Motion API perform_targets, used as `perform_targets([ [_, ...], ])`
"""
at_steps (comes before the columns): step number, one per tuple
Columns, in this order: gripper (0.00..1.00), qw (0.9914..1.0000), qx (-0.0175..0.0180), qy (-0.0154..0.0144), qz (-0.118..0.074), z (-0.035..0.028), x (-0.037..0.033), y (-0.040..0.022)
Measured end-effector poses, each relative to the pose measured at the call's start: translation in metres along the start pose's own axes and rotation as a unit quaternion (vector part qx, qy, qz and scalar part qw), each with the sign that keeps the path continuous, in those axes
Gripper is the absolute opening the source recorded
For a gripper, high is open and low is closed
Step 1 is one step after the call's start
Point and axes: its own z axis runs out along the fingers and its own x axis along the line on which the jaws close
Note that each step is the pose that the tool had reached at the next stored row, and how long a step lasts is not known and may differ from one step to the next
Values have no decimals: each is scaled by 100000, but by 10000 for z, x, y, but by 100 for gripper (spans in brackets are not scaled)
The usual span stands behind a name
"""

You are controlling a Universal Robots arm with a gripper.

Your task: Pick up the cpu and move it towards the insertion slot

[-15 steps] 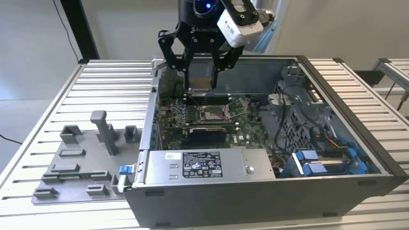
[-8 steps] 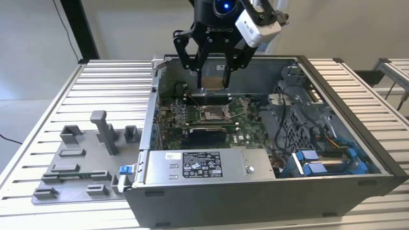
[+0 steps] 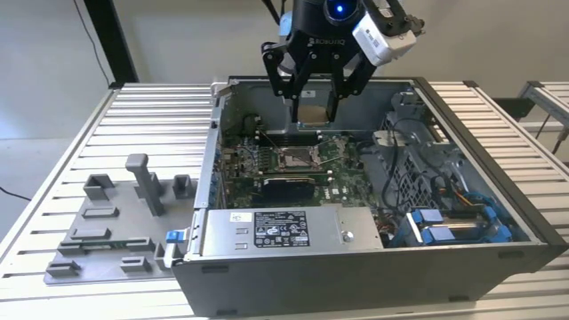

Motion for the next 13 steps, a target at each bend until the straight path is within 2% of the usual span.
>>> perform_targets([
  [9, 0, 100000, -3, 7, 0, 1, -6, 9],
  [11, 0, 100000, -1, 12, -1, 2, -7, 59],
  [13, 0, 100000, 12, 11, -2, 4, -9, 144],
])
